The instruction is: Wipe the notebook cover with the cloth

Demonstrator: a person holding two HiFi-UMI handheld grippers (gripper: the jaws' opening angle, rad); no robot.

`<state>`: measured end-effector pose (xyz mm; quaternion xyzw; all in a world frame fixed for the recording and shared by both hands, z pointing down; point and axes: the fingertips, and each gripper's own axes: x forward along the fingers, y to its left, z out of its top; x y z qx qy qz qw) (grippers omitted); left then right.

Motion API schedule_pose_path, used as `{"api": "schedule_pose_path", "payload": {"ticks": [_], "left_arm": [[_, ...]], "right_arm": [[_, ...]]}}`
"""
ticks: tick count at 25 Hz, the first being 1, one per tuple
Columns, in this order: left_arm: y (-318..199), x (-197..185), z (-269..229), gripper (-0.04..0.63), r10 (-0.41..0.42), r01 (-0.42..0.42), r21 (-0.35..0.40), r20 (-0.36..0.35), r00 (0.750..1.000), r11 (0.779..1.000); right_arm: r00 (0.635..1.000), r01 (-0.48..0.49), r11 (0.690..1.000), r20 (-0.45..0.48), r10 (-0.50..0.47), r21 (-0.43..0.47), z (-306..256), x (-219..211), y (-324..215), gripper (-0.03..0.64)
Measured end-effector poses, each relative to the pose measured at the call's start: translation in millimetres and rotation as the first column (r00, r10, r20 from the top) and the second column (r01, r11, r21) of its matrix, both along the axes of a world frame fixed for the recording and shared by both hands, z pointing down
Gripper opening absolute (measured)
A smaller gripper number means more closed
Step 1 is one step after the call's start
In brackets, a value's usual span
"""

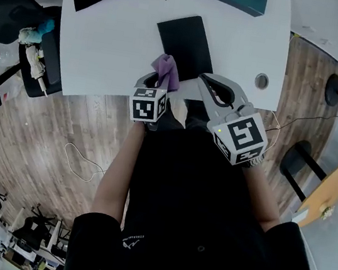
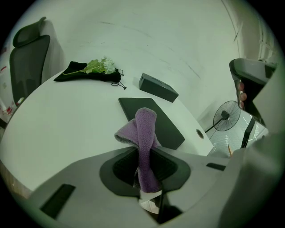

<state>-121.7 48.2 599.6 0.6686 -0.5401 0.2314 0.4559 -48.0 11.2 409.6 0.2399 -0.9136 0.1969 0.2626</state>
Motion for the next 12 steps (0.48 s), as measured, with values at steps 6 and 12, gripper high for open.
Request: {"api": "schedule_pose_path", "payload": {"ticks": [6, 12], "left_arm": [[13, -23, 0, 0.069, -0.033, 0.034, -0.019, 0.014, 0.999, 0.999], [20, -36, -17, 0.069, -0.039, 0.039, 0.033, -0.004, 0.999, 0.999]], "right_arm": [[1.000, -0.014, 1.000, -0.001, 0.014, -0.002, -1, -7, 5, 0.003], [1.000, -0.029, 1.000, 0.002, 0.029, -0.010, 2, -14, 11, 0.003]]}}
